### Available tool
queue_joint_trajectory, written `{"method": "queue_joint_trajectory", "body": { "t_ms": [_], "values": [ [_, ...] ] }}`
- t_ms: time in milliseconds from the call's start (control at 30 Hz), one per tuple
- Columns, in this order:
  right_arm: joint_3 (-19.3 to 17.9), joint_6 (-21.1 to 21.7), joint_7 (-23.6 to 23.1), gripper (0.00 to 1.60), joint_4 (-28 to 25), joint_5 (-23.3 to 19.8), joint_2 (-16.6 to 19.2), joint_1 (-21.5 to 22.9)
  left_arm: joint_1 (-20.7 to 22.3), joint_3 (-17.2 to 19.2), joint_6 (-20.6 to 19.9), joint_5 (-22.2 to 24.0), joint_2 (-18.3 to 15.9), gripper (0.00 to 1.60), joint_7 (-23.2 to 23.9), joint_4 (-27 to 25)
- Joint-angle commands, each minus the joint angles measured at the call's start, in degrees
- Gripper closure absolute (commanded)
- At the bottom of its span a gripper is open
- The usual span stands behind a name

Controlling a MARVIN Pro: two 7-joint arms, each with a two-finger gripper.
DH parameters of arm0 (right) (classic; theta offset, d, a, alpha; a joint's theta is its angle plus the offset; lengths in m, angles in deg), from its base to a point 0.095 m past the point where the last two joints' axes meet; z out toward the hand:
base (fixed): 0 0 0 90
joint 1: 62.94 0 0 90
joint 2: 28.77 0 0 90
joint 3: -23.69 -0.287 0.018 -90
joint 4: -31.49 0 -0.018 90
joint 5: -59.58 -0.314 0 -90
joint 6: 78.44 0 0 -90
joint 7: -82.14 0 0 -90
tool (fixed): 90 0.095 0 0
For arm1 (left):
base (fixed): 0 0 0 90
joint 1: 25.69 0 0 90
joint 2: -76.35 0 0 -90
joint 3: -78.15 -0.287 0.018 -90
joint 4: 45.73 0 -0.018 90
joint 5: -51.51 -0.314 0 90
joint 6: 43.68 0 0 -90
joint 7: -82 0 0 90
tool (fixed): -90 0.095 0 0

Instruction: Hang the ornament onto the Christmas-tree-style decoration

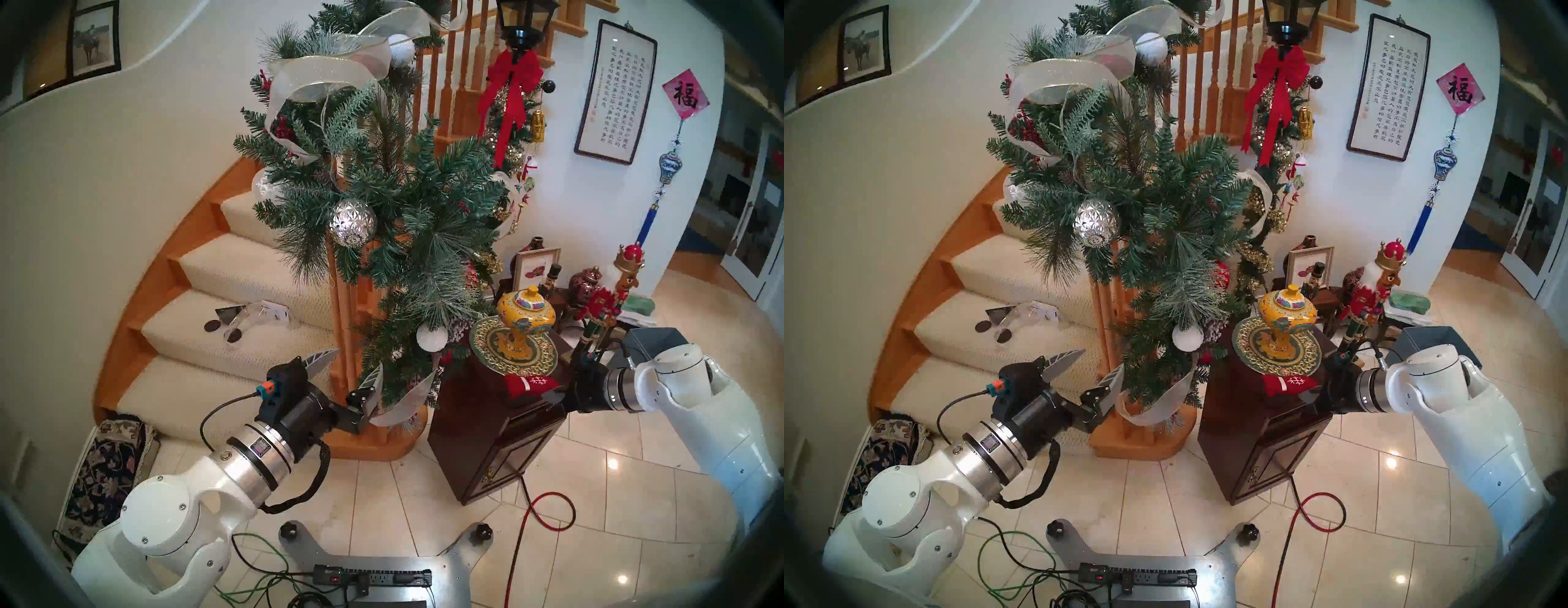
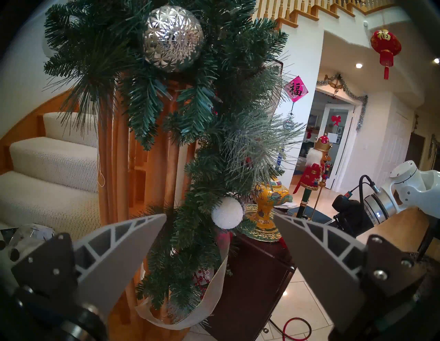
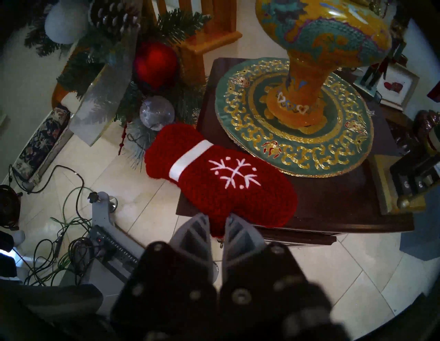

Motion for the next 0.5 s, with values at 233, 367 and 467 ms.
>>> {"method": "queue_joint_trajectory", "body": {
  "t_ms": [233,367,467],
  "values": [
    [-12.9,-0.8,-2.0,1.60,-5.8,-4.3,0.0,-11.2,0.0,0.0,0.2,-0.1,0.1,0.00,-0.1,-0.5],
    [-16.2,-1.1,-2.3,1.60,-7.3,-4.7,-1.3,-13.3,0.0,0.0,0.2,-0.1,0.1,0.00,-0.1,-0.5],
    [-17.3,-1.1,-2.6,1.60,-7.9,-4.8,-1.7,-14.2,0.0,0.0,0.2,-0.1,0.1,0.00,-0.1,-0.5]
  ]
}}
